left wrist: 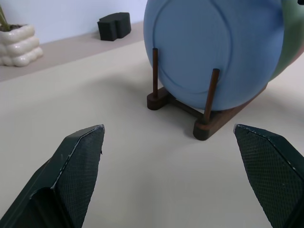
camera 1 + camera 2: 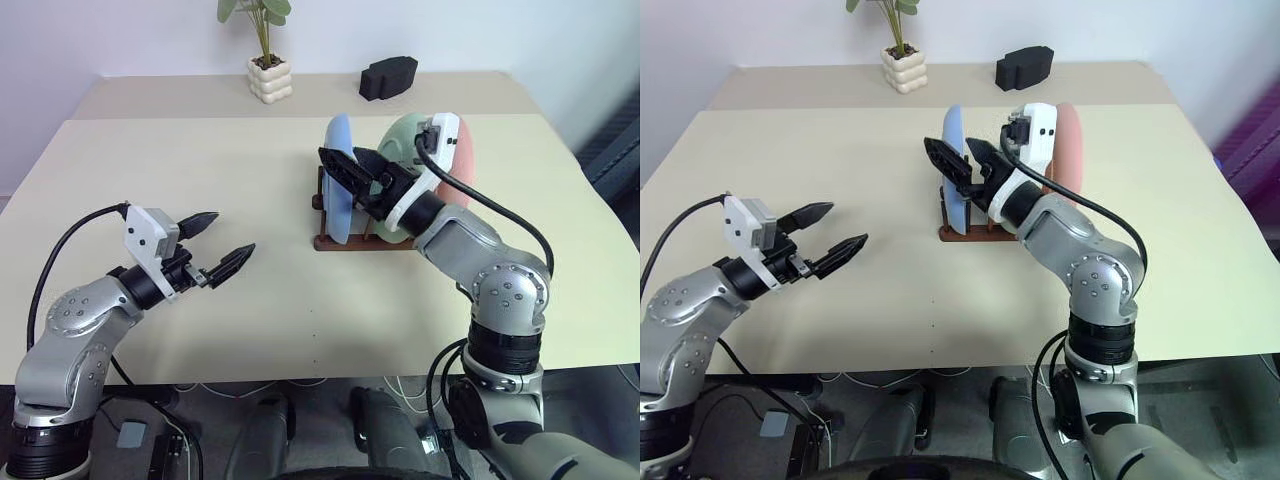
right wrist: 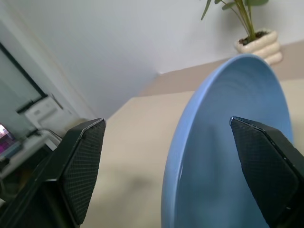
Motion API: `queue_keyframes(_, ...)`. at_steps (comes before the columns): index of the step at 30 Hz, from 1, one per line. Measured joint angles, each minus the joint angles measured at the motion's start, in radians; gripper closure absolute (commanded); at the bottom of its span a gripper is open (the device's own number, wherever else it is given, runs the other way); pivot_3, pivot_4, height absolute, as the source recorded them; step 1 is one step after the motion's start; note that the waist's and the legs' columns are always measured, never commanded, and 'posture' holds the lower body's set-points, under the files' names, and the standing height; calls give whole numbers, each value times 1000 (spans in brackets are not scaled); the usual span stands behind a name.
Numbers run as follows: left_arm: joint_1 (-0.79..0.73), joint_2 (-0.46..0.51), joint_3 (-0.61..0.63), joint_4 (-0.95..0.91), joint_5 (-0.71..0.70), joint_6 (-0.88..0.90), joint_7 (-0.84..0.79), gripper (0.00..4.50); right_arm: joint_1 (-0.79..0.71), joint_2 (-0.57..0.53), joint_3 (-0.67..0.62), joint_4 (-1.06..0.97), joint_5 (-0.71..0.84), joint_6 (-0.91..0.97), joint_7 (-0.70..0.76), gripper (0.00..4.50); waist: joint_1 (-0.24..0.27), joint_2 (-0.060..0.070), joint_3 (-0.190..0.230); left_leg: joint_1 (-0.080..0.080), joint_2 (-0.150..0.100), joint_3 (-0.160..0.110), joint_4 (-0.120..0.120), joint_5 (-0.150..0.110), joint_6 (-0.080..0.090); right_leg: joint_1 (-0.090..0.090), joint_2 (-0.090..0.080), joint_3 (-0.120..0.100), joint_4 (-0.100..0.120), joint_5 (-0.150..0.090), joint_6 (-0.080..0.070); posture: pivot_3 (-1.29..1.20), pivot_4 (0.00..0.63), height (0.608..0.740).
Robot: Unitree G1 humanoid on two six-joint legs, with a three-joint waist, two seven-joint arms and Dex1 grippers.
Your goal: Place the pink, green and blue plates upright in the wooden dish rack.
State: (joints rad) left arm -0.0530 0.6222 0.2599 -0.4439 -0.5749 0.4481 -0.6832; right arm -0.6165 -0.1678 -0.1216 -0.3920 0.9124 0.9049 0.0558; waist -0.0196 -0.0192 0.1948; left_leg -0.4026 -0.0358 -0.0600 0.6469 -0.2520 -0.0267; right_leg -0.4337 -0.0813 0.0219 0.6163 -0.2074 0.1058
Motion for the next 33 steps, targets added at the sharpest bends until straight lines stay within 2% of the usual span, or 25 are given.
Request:
queue_keyframes(6,0,0,-3,0,0,-2,1,0,-64,-99,44,-27,-94,-79,103,122,0,0,0,0,0,0,0,0,0,0,0,0,0,0,0,0,150,730)
queue_keyframes(11,0,-2,-8,0,0,-4,4,0,-100,-136,35,-45,-99,-110,180,122,1,0,0,0,0,0,0,0,0,0,0,0,-1,0,0,0,150,730)
queue_keyframes(14,2,-5,-11,0,1,-4,6,0,-141,-199,1,-47,-86,-128,234,122,4,0,0,-1,0,0,1,0,0,0,0,0,-1,0,0,0,150,730)
queue_keyframes(16,2,-6,-12,0,2,-5,6,0,-152,-264,-29,-47,-89,-150,275,122,6,0,0,-1,0,0,1,0,0,1,0,-1,-2,-1,-2,0,150,730)
queue_keyframes(19,7,-6,-13,1,6,-7,5,0,-128,-426,-66,-23,-150,-183,356,122,9,0,0,-1,0,1,1,0,1,2,0,-1,-3,-2,-3,0,150,730)
queue_keyframes(22,7,-7,-18,6,12,-16,2,0,-39,-577,-110,29,-218,-231,461,927,9,0,0,-1,0,2,2,-1,1,3,-1,-1,-4,-2,-3,0,150,730)
queue_keyframes(25,5,-5,-21,19,20,-23,-10,0,97,-728,-134,50,-283,-272,595,2439,8,0,0,-1,0,2,2,-1,1,3,0,-1,-4,-2,-3,0,150,730)
queue_keyframes(29,-21,-3,-44,40,21,-26,-37,0,247,-835,-164,22,-327,-312,720,4464,5,0,0,0,1,3,2,-1,1,3,0,-1,-4,-2,-3,0,150,730)
queue_keyframes(33,-53,-2,-67,60,21,-26,-75,0,358,-871,-176,-40,-368,-337,778,4464,7,0,0,0,1,3,3,-1,1,3,0,-1,-4,-2,-3,0,150,730)
